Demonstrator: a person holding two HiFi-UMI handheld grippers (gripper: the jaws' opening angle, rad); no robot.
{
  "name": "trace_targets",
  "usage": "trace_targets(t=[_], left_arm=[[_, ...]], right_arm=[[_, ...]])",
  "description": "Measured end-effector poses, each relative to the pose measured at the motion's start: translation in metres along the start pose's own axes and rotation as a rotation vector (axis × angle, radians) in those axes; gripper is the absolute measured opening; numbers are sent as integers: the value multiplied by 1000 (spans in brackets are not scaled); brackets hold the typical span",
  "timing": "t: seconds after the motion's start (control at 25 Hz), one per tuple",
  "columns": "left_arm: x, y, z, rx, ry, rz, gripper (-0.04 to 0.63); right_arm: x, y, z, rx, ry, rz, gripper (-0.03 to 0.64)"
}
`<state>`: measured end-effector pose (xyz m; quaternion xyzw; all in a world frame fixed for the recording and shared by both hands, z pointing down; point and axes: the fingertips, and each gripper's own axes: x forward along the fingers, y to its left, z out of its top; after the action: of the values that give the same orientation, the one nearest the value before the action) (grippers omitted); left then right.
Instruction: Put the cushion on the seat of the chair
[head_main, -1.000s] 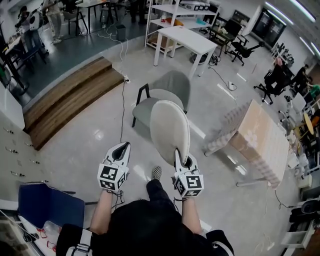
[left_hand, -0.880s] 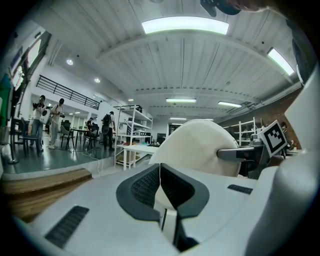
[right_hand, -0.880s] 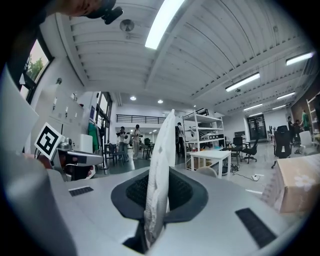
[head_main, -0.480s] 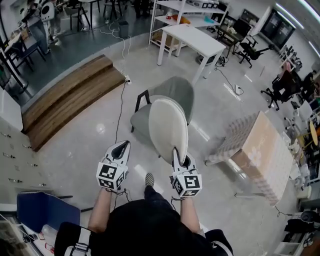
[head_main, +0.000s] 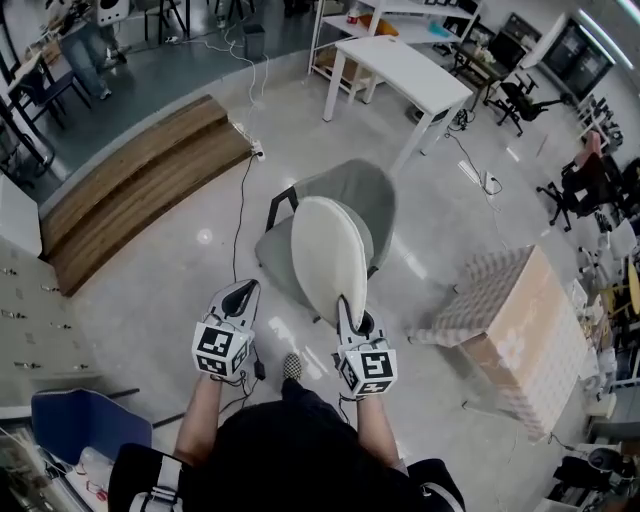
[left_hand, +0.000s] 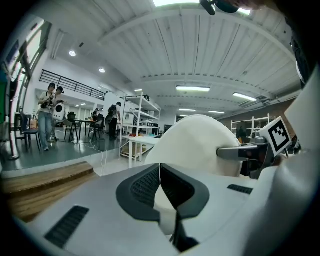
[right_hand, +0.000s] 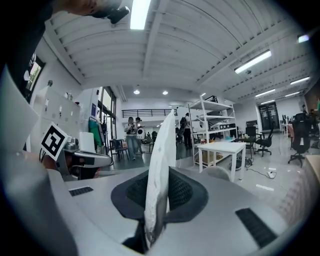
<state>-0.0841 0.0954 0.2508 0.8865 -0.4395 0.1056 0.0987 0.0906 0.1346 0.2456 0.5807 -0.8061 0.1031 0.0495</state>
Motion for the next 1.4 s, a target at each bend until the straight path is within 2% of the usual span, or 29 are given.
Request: trace_targets(t=[0.36,0.6,1.12,1.4], left_arm=[[56,34,4,-9,29,53,23],[72,57,-18,-34,69,97,23],[117,128,-95,-94,159,100,22],[137,153,-155,-131,221,94,23]], right_arm=[[65,-29,-11,19,54,66,59],[98,-33,-31,35,89,105,60],[181,-12,-112,87,222,133,59],[212,-2,-165,115,272,143,60]])
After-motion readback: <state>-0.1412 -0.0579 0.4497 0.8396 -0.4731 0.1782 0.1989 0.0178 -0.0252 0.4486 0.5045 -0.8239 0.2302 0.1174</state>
